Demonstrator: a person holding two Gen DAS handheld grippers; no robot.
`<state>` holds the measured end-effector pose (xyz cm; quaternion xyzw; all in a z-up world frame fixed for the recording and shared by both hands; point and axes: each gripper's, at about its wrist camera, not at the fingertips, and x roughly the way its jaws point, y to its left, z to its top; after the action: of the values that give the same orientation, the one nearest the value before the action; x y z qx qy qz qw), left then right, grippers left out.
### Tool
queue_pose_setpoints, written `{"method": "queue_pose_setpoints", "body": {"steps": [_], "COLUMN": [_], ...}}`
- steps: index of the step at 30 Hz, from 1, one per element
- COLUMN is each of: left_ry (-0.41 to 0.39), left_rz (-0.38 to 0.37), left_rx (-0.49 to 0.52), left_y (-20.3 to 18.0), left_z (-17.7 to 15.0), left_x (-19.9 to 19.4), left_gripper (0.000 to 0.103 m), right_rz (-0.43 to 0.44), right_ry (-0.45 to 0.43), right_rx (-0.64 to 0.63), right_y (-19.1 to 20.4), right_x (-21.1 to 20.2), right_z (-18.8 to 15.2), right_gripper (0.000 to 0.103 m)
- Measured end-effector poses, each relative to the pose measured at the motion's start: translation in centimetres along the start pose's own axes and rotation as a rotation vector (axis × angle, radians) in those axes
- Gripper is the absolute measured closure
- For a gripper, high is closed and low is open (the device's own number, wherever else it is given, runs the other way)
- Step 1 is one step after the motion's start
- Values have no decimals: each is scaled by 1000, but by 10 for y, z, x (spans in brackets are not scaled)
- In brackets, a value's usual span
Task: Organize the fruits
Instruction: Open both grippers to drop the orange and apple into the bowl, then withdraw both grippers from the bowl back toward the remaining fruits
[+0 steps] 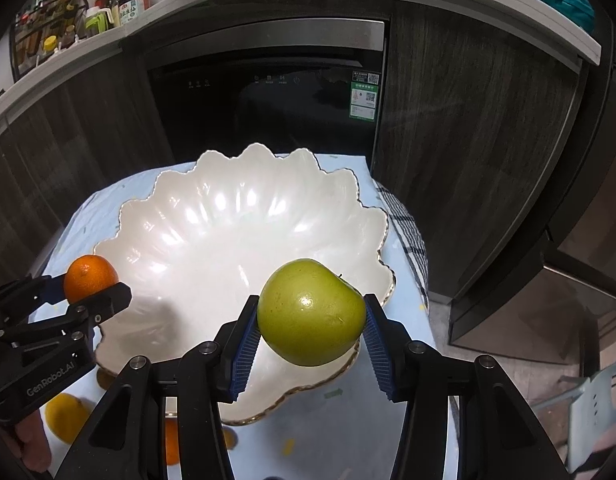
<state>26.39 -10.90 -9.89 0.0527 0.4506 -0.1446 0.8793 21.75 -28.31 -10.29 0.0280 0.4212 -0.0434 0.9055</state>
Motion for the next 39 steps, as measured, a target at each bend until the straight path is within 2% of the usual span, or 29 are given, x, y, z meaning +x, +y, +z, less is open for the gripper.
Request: {"method": "queue_pose_setpoints", "body": {"steps": [3,7,11,15,19,39], "left_ry": [-26,-36,-39,-50,-64,-127], "left_rz": [20,28,37,46,59,80], "left_rx": [4,6,-6,-19,-22,-33], "left_y": [0,1,4,6,8,16], "left_z": [-1,1,2,1,2,-13], "left_x": [-5,-9,-13,-20,-30,-77], "left_gripper": [32,31,30,21,18,18], "right_rz": [5,-11,-35,-38,-40,-47], "right_ry": [21,-12,-41,-58,-73,-121], "right_rx": [10,10,17,19,26,22], "right_y": [-2,-1,0,1,2,11], "right_x": [4,-3,-12,-19,-27,-68], "right_z": [-2,-2,3,5,5,-4], "right_gripper": [52,36,25,24,24,24]}}
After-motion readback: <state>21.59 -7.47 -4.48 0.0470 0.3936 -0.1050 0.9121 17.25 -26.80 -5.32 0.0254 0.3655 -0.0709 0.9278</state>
